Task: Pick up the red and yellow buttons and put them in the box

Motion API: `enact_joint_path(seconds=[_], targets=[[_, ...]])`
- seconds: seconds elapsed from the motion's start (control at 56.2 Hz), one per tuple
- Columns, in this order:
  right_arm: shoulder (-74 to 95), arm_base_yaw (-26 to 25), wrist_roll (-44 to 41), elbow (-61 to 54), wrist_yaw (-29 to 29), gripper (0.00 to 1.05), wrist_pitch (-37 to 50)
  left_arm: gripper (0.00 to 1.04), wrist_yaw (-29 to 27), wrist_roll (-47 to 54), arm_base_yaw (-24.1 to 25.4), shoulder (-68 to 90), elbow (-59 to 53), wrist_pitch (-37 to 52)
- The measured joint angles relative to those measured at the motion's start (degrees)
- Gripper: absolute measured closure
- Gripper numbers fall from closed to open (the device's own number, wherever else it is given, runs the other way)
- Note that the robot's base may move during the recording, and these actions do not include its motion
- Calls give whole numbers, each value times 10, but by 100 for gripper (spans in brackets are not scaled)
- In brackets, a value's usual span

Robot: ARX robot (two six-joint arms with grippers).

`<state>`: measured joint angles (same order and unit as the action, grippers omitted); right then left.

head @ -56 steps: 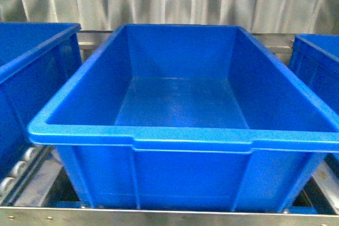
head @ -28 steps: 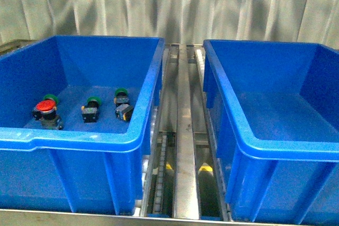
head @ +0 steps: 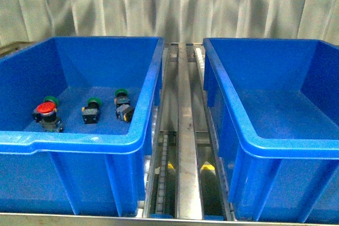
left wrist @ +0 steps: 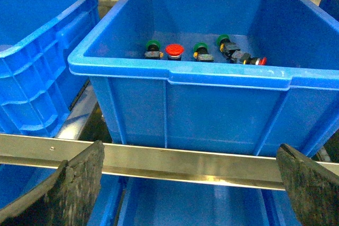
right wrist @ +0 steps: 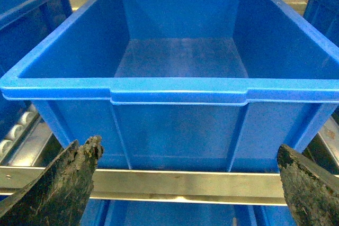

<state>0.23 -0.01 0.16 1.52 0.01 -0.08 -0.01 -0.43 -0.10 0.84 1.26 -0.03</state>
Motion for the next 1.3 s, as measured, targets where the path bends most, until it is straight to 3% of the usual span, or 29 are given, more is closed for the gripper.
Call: enact_joint_path(seconds=[1.3], targets=[[0,0,0,0,4,6,0,8,3,0,0,0,0,0]])
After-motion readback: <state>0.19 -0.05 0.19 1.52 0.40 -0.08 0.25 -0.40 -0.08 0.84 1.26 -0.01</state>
